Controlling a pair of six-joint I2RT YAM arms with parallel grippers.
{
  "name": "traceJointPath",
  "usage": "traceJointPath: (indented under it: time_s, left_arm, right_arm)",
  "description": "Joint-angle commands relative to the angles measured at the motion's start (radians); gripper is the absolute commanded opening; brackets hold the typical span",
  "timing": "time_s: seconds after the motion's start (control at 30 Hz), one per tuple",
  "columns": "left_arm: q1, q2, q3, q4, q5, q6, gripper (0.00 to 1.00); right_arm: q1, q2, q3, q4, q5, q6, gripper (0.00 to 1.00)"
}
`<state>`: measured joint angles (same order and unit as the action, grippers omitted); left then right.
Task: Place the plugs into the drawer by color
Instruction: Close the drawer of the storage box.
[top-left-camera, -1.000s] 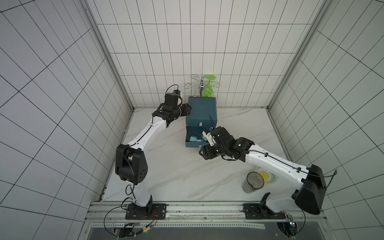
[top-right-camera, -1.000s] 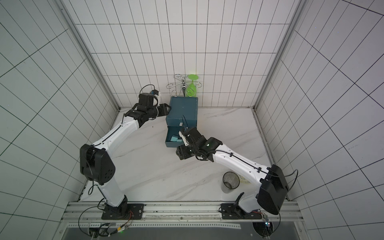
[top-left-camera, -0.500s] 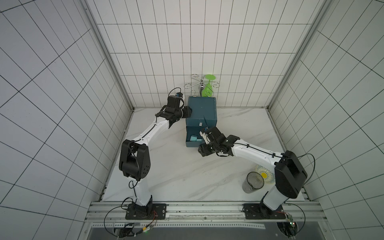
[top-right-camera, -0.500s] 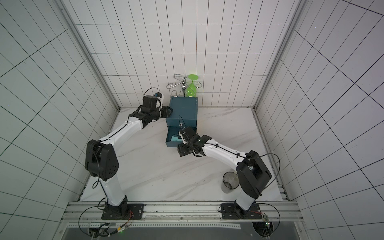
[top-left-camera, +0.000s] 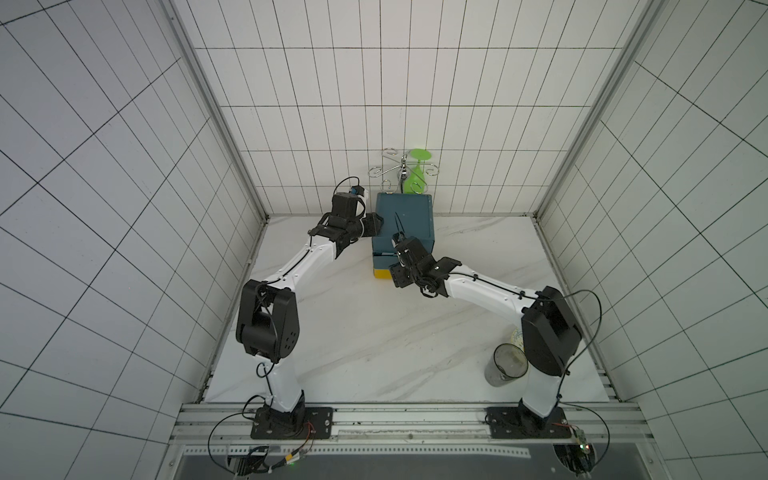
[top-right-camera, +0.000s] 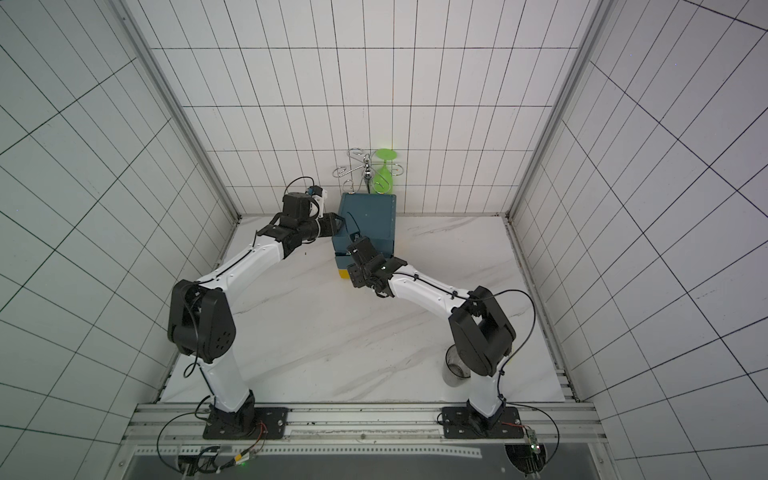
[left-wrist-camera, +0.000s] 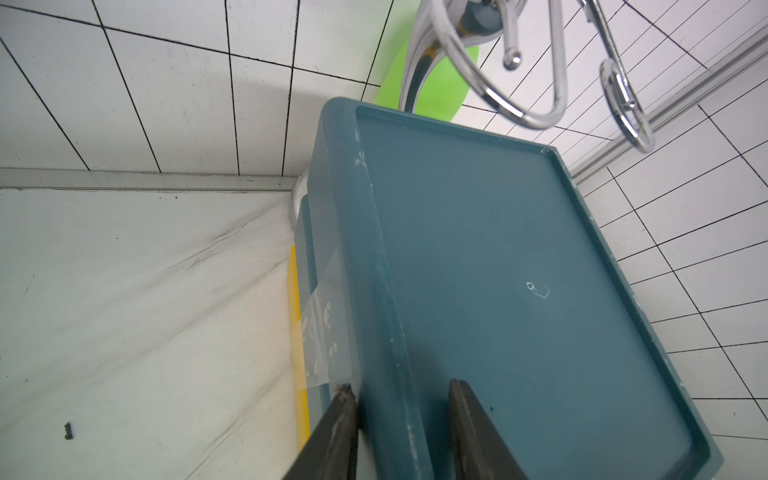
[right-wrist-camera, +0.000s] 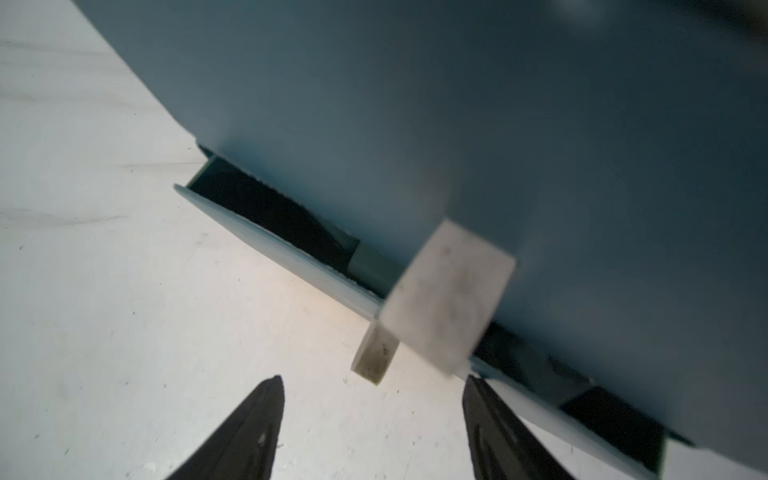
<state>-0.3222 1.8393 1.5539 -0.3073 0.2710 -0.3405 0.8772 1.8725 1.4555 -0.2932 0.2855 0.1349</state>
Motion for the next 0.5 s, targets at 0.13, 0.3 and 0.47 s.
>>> traceJointPath:
  time_s: [0.13,0.3,0.47]
  left_arm:
    - [-0.009,0.01,-0.06,-0.134,0.048,0.003,0.38]
    - [-0.009,-0.008,-0.064,-0.135,0.047,0.0,0.39]
    - [-0.009,-0.105,-0.094,-0.115,0.035,-0.017,0.45]
  right_arm:
    - [0.02,0.126,0.071,0.118,0.28,-0.215,0.78]
    - [0.056,0.053,-0.008,0.215,0.289,-0.249,0.79]
    - [0.154,-0.173,-0.135,0.309,0.235,-0.337,0.82]
